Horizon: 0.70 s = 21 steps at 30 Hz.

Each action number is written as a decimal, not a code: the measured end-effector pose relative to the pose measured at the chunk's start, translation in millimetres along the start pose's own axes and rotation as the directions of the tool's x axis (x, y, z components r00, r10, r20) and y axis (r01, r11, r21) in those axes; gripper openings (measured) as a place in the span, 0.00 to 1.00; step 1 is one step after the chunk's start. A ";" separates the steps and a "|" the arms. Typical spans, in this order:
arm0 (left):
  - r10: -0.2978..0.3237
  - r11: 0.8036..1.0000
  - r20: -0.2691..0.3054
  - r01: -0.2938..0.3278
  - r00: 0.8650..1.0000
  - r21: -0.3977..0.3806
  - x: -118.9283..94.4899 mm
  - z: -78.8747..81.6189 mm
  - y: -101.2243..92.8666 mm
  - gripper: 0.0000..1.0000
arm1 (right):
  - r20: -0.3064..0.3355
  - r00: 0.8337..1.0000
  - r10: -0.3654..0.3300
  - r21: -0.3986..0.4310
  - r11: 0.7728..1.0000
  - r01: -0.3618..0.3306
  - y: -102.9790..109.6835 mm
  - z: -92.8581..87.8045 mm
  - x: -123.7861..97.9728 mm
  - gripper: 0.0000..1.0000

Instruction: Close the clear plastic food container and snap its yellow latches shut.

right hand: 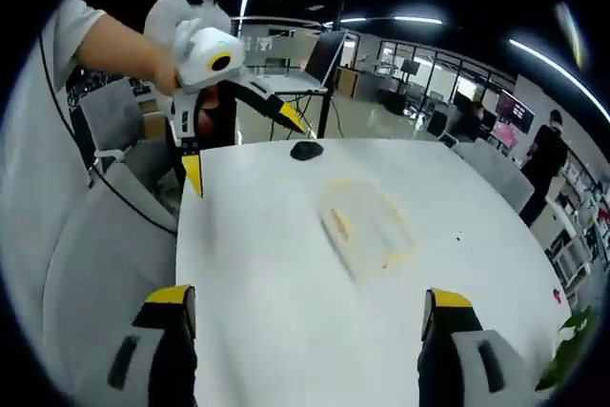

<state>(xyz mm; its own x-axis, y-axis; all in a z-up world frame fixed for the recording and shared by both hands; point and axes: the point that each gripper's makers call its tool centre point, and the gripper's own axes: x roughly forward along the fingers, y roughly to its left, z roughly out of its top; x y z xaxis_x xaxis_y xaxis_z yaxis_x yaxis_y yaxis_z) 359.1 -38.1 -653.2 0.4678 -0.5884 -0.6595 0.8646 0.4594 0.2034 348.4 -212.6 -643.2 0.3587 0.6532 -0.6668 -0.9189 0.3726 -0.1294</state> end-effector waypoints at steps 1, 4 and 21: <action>0.029 1.000 0.009 -0.029 1.000 -0.009 -5.6 -1.2 0.3 0.99 | -0.008 1.000 -0.011 0.008 1.000 0.011 0.3 -3.7 -3.1 0.99; 0.054 0.994 0.016 -0.052 0.998 -0.095 -15.6 -9.4 -6.8 0.99 | 0.014 0.999 -0.034 0.087 0.996 0.033 4.6 -9.1 -14.5 0.99; 0.124 0.956 -0.022 -0.126 0.992 -0.264 -55.0 -54.8 -63.6 0.98 | 0.062 0.988 -0.143 0.251 0.960 0.123 48.1 -60.4 -58.5 0.99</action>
<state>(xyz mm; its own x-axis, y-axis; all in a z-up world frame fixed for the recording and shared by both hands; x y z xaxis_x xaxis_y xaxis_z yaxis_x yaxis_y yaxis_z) 268.3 1.5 -669.6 0.5676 -0.5120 -0.6447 0.7196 0.6891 0.0862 273.3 -272.7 -654.8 0.4962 0.6328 -0.5944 -0.7967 0.6040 -0.0221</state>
